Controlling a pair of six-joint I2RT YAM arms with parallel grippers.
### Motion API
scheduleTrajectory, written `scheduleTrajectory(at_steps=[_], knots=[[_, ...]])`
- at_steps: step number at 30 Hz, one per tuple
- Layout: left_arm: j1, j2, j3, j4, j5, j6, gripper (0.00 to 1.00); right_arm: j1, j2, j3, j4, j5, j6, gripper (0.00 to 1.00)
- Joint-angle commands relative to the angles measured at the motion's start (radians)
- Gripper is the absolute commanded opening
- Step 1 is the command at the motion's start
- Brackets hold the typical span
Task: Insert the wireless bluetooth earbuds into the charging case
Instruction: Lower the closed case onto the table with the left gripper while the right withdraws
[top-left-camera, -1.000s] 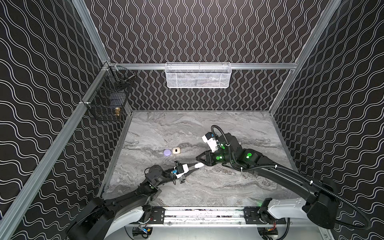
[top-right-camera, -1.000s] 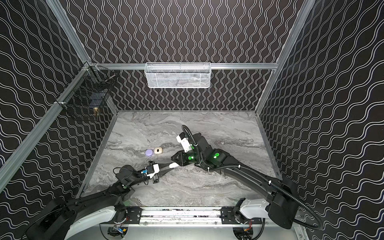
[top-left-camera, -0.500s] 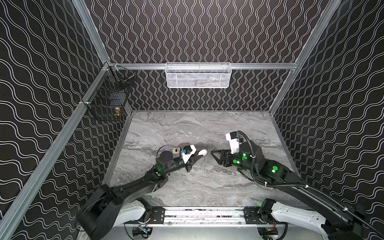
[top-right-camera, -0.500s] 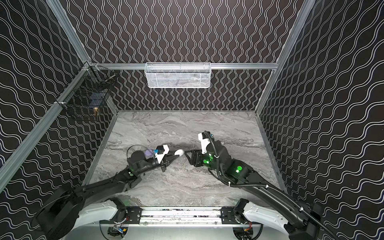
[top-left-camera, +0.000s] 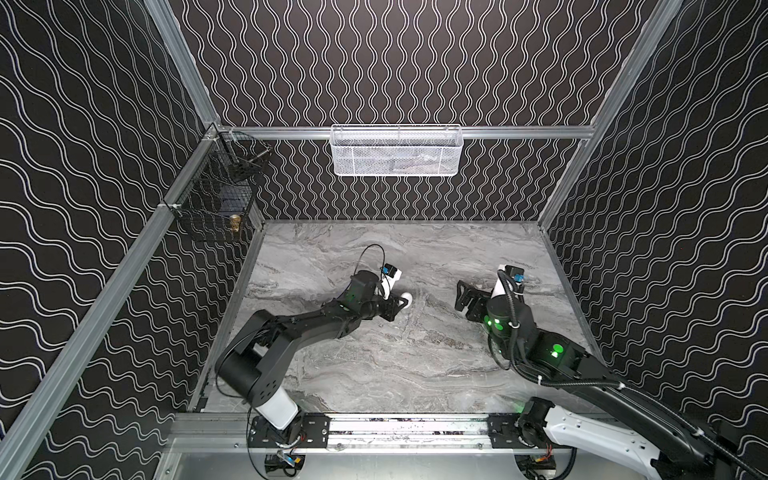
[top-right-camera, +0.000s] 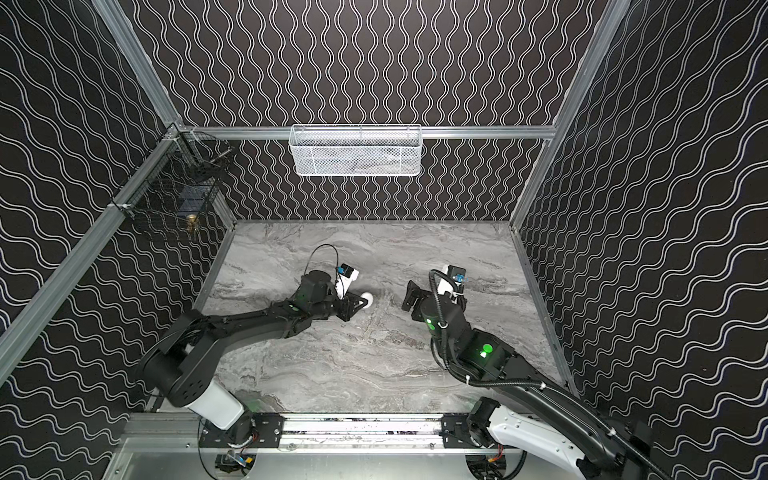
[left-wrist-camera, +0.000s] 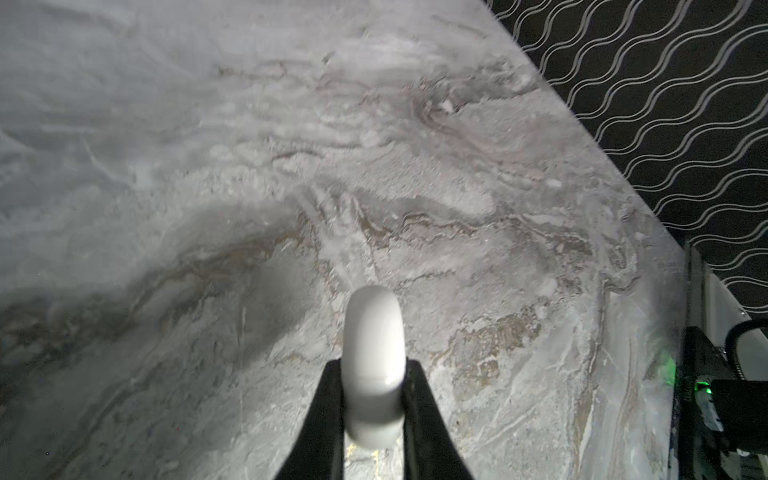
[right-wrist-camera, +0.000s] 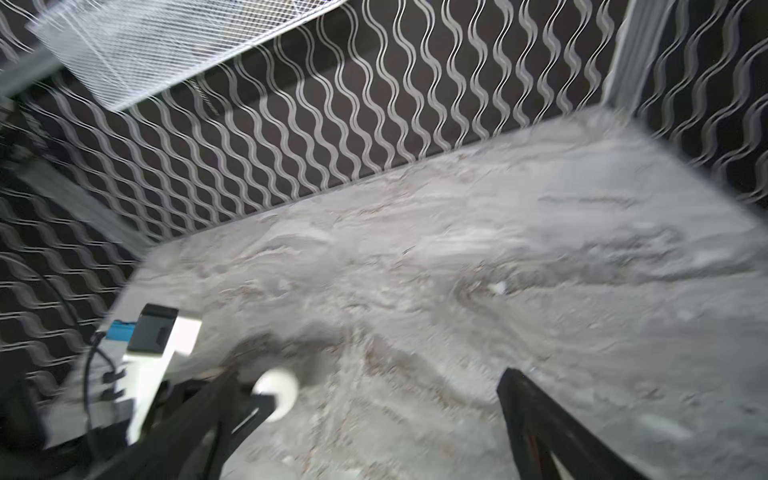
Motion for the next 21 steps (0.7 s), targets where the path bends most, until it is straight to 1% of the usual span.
scheduleTrajectory(at_steps=[1, 2, 3, 5, 6, 10, 11, 13, 15, 16, 17, 18, 19, 21], knots=[[0.000, 0.060, 0.044, -0.103, -0.006, -0.037, 0.00, -0.033, 0.036, -0.037, 0.210, 0.099, -0.212, 0.99], [0.001, 0.079, 0.057, -0.117, -0.002, -0.038, 0.00, -0.049, 0.036, -0.056, 0.265, 0.057, -0.278, 0.99], [0.000, 0.099, 0.071, -0.133, 0.007, -0.038, 0.00, -0.074, 0.038, -0.076, 0.315, 0.028, -0.316, 0.99], [0.000, 0.133, 0.095, -0.156, 0.014, -0.037, 0.00, -0.135, 0.046, -0.113, 0.384, -0.007, -0.351, 0.99], [0.001, 0.148, 0.103, -0.160, 0.016, -0.037, 0.00, -0.175, 0.059, -0.126, 0.413, -0.017, -0.361, 0.99], [0.000, 0.186, 0.126, -0.182, 0.025, -0.037, 0.00, -0.367, 0.123, -0.167, 0.435, -0.104, -0.316, 0.99], [0.000, 0.193, 0.131, -0.189, 0.026, -0.037, 0.00, -0.405, 0.133, -0.196, 0.471, -0.125, -0.322, 0.99], [0.001, 0.209, 0.143, -0.204, 0.019, -0.029, 0.00, -0.493, 0.158, -0.279, 0.599, -0.150, -0.361, 0.99], [0.001, 0.218, 0.153, -0.228, -0.004, -0.019, 0.00, -0.553, 0.197, -0.353, 0.724, -0.140, -0.400, 0.99], [0.001, 0.220, 0.156, -0.237, -0.017, -0.014, 0.00, -0.583, 0.220, -0.374, 0.751, -0.145, -0.388, 0.99], [0.000, 0.217, 0.156, -0.240, -0.027, -0.011, 0.05, -0.602, 0.236, -0.388, 0.771, -0.167, -0.382, 0.99], [0.000, 0.217, 0.156, -0.245, -0.038, -0.005, 0.13, -0.614, 0.257, -0.403, 0.812, -0.185, -0.394, 0.99], [0.000, 0.215, 0.158, -0.249, -0.049, 0.002, 0.20, -0.616, 0.281, -0.424, 0.879, -0.191, -0.429, 0.99], [0.000, 0.203, 0.154, -0.249, -0.060, 0.020, 0.30, -0.617, 0.341, -0.468, 1.029, -0.168, -0.494, 0.99]])
